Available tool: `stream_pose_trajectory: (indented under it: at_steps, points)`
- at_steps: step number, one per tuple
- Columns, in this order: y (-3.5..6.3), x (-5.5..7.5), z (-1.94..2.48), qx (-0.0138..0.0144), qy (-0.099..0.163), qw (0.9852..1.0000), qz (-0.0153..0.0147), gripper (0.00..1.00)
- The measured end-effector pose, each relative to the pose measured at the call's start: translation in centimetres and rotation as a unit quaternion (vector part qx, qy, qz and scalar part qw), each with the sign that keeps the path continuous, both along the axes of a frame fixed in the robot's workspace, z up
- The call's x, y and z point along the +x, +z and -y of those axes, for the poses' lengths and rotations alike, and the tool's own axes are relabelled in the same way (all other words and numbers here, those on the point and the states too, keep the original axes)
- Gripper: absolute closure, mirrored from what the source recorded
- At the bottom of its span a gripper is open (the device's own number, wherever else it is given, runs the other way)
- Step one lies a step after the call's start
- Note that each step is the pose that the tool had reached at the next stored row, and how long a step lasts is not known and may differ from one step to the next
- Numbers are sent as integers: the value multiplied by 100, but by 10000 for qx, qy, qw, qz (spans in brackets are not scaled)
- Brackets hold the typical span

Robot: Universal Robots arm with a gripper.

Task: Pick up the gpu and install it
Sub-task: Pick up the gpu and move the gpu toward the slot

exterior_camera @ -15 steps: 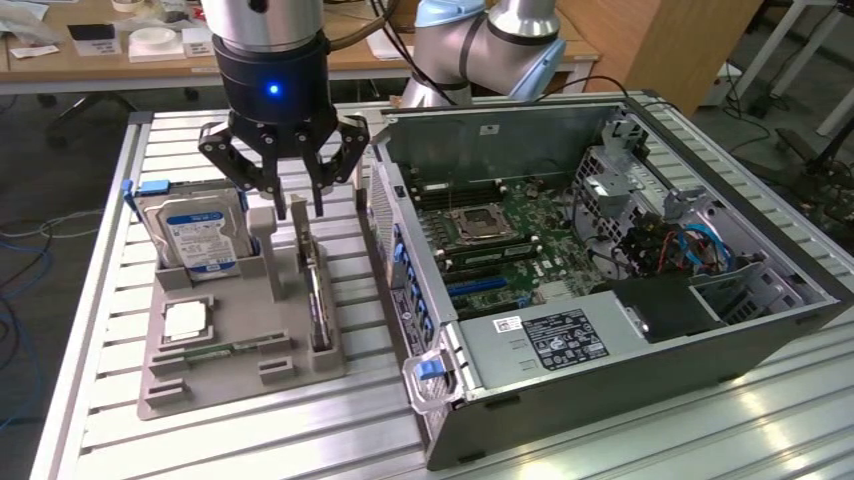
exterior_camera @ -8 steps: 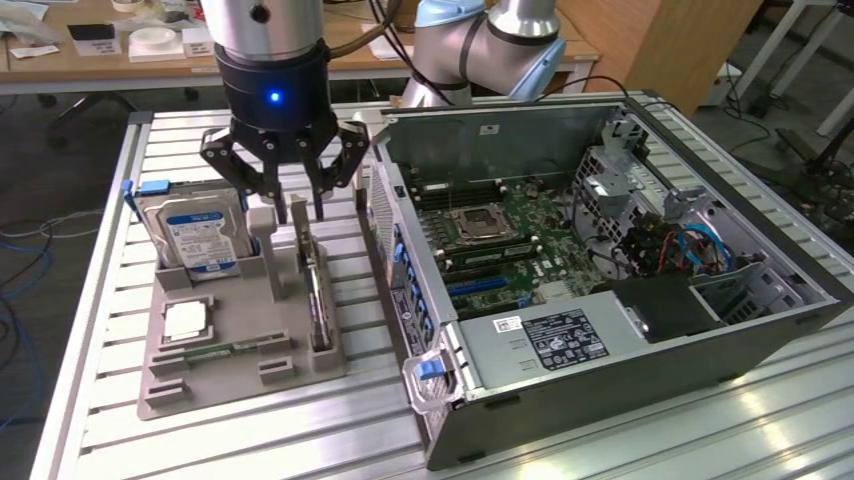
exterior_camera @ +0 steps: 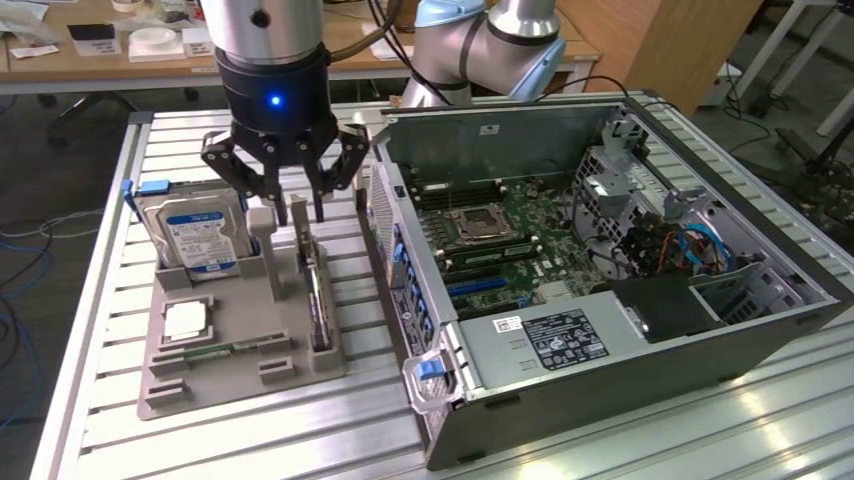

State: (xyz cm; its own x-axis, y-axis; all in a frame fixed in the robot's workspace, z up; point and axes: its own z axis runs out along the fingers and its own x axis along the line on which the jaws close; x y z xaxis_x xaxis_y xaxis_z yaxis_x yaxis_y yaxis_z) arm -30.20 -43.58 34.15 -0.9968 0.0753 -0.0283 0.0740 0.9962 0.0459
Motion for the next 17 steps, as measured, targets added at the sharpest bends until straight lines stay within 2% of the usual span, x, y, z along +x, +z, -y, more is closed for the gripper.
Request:
stream_pose_trajectory:
  at_steps: [8,17]
  points:
    - [-134,-1,0,-1,0,10000,-1,58]
    - [-135,0,0,-1,0,10000,-1,58]
